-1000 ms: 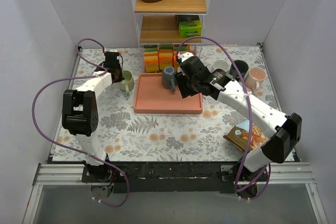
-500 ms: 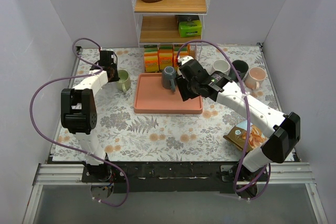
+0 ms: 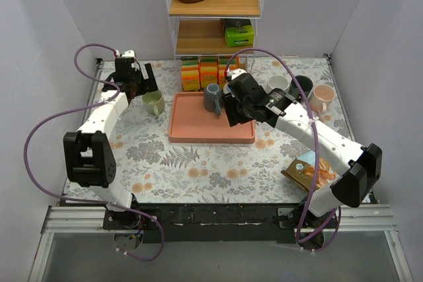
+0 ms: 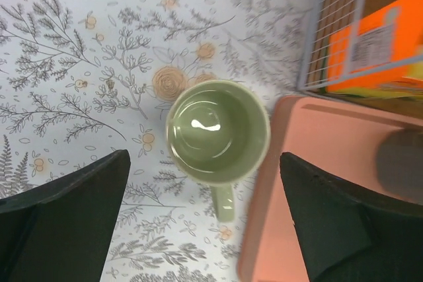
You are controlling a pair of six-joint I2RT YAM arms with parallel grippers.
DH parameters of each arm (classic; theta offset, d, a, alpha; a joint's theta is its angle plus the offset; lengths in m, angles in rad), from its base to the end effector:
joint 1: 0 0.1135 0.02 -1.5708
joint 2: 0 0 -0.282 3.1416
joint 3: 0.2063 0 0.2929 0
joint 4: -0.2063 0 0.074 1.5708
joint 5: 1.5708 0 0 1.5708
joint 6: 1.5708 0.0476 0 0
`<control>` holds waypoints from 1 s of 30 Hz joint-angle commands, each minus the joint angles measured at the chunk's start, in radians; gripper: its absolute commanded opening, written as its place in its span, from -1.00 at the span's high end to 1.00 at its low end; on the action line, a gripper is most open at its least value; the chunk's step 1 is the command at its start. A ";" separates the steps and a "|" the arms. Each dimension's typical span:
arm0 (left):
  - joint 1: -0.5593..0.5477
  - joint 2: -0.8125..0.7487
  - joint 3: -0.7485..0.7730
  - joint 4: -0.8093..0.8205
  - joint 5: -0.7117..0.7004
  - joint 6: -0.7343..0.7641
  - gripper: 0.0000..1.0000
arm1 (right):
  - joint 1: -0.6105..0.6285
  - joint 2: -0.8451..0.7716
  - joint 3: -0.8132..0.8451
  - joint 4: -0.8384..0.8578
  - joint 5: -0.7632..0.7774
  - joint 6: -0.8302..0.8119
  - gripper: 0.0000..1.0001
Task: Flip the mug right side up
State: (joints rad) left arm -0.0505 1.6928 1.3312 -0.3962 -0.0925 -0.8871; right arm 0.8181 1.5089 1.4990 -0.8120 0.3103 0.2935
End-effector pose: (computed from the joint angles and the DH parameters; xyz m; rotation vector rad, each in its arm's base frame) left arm 0.4315 -0.0174 0.2647 -0.9983 2.1305 -0.3604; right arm 0.2643 0.2609 0.3647 -0.4688 2.3021 0.1747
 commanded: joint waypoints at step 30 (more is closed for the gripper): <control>-0.126 -0.450 -0.168 -0.035 0.301 -0.273 -0.96 | -0.027 0.378 0.078 0.418 0.030 -0.083 -0.24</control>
State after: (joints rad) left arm -0.1772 1.3170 1.1835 -0.4149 0.1780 -1.1500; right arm 0.8024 1.8427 1.4967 -0.4862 0.2928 0.2283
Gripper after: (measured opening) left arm 0.982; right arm 0.623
